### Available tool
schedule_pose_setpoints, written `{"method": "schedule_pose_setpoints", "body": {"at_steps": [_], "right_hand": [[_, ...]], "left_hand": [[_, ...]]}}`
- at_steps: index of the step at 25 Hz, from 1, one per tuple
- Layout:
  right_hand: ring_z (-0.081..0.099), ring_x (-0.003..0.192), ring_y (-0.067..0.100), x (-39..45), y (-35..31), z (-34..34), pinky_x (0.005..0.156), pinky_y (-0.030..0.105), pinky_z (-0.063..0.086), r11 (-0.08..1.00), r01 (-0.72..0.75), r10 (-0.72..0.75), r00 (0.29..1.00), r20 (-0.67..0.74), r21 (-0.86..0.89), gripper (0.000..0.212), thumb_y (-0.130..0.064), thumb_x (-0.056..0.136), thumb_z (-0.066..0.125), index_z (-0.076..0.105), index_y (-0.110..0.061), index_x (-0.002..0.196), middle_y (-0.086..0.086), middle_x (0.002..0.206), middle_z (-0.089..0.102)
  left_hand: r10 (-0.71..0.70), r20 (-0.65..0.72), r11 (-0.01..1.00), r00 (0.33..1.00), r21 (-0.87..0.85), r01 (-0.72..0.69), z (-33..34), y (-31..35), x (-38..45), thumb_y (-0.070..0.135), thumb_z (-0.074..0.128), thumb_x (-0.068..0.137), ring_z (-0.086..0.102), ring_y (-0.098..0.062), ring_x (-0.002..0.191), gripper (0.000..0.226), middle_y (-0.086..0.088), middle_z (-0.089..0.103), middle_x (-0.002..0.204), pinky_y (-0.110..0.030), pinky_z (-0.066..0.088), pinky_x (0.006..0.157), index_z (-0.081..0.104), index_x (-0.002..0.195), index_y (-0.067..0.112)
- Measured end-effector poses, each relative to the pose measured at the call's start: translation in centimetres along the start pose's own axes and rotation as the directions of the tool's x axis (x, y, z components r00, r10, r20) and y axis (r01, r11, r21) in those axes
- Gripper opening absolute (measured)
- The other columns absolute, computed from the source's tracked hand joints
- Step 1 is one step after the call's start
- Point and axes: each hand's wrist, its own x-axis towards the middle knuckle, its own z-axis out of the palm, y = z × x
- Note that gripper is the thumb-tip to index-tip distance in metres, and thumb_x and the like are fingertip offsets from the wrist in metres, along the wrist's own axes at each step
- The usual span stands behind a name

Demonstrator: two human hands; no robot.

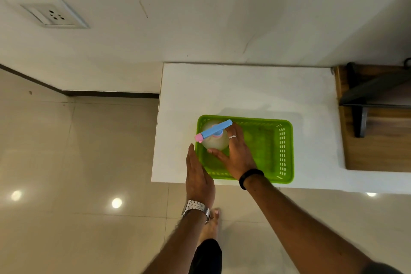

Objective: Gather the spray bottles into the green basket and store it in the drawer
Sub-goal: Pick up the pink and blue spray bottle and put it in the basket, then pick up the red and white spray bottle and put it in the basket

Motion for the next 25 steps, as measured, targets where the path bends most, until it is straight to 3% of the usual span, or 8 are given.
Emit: {"method": "schedule_pose_setpoints", "body": {"at_steps": [7, 11, 14, 16, 18, 20, 23, 25], "right_hand": [[0.028, 0.152, 0.023, -2.3, -1.3, -1.9, 0.119, 0.037, 0.037, 0.992, -0.100, 0.102, 0.994, -0.025, 0.078, 0.098, -0.041, 0.082, 0.081, 0.028, -0.010, 0.158, 0.008, 0.163, 0.028], [0.033, 0.149, 0.013, -10.1, -1.2, -4.0, 0.120, 0.027, 0.033, 0.994, -0.007, 0.036, 0.963, -0.266, 0.106, 0.083, -0.048, 0.086, 0.075, 0.038, -0.017, 0.155, 0.002, 0.158, 0.040], [0.034, 0.143, 0.001, -19.1, 1.6, -4.7, 0.119, 0.019, 0.026, 1.000, -0.028, 0.025, 0.955, -0.295, -0.004, 0.071, -0.060, 0.093, 0.058, 0.042, -0.023, 0.151, -0.005, 0.152, 0.047], [0.036, 0.143, 0.007, -25.5, 4.9, -4.4, 0.117, 0.032, 0.032, 0.985, -0.154, 0.128, 0.957, -0.262, -0.081, 0.066, -0.057, 0.096, 0.053, 0.042, -0.022, 0.151, -0.004, 0.156, 0.044], [0.033, 0.149, 0.013, -31.5, 8.5, -4.0, 0.116, 0.041, 0.033, 0.938, -0.325, 0.293, 0.929, -0.226, -0.119, 0.069, -0.057, 0.097, 0.047, 0.039, -0.022, 0.155, -0.004, 0.162, 0.036], [0.034, 0.151, 0.020, -37.0, 12.1, -3.9, 0.114, 0.045, 0.032, 0.876, -0.464, 0.436, 0.879, -0.195, -0.130, 0.073, -0.058, 0.095, 0.046, 0.038, -0.019, 0.157, 0.000, 0.164, 0.034], [0.032, 0.153, 0.023, -45.4, 17.7, -4.5, 0.115, 0.047, 0.031, 0.732, -0.675, 0.654, 0.735, -0.180, -0.093, 0.079, -0.062, 0.094, 0.042, 0.033, -0.019, 0.159, 0.003, 0.166, 0.030], [0.020, 0.156, 0.019, -50.9, 21.2, -4.9, 0.120, 0.044, 0.021, 0.603, -0.798, 0.790, 0.591, -0.163, 0.027, 0.080, -0.065, 0.096, 0.035, 0.018, -0.024, 0.163, 0.000, 0.170, 0.016]], "left_hand": [[-0.005, 0.006, 1.000, 1.000, 0.027, 0.005, -0.4, 0.1, 0.0, 0.008, 0.034, 0.106, 0.034, -0.030, 0.151, 0.056, -0.013, 0.030, 0.165, -0.039, 0.036, 0.120, 0.018, 0.160, 0.007], [-0.031, -0.055, 0.999, 0.998, 0.028, 0.032, -1.2, 0.8, -2.0, 0.033, 0.036, 0.101, 0.024, -0.031, 0.154, 0.068, -0.018, 0.023, 0.166, -0.050, 0.026, 0.126, 0.017, 0.159, 0.003], [-0.012, -0.113, 0.990, 0.993, 0.136, 0.028, -1.3, 0.6, -7.6, 0.039, 0.041, 0.096, 0.030, -0.037, 0.149, 0.073, -0.021, 0.031, 0.160, -0.055, 0.024, 0.124, 0.023, 0.156, 0.002], [0.006, -0.055, 0.978, 0.998, 0.210, 0.006, -0.7, 0.1, -13.2, 0.047, 0.037, 0.095, 0.037, -0.040, 0.143, 0.072, -0.020, 0.038, 0.155, -0.058, 0.026, 0.119, 0.029, 0.153, 0.005], [0.037, 0.156, 0.938, 0.987, 0.335, -0.088, 0.7, -0.8, -18.3, 0.053, 0.033, 0.091, 0.045, -0.041, 0.137, 0.076, -0.017, 0.047, 0.150, -0.057, 0.032, 0.113, 0.036, 0.151, 0.007], [0.064, 0.443, 0.836, 0.894, 0.466, -0.291, 3.0, -1.9, -22.2, 0.056, 0.031, 0.088, 0.051, -0.039, 0.135, 0.080, -0.015, 0.051, 0.150, -0.053, 0.041, 0.107, 0.041, 0.151, 0.006], [0.023, 0.807, 0.599, 0.589, 0.461, -0.655, 8.2, -2.0, -25.8, 0.045, 0.040, 0.100, 0.040, -0.031, 0.148, 0.068, -0.010, 0.037, 0.162, -0.042, 0.040, 0.115, 0.028, 0.157, 0.009], [-0.048, 0.900, 0.469, 0.434, 0.404, -0.786, 12.8, -0.9, -27.5, 0.039, 0.041, 0.104, 0.032, -0.023, 0.152, 0.064, -0.005, 0.031, 0.165, -0.039, 0.031, 0.122, 0.021, 0.159, 0.014]]}}
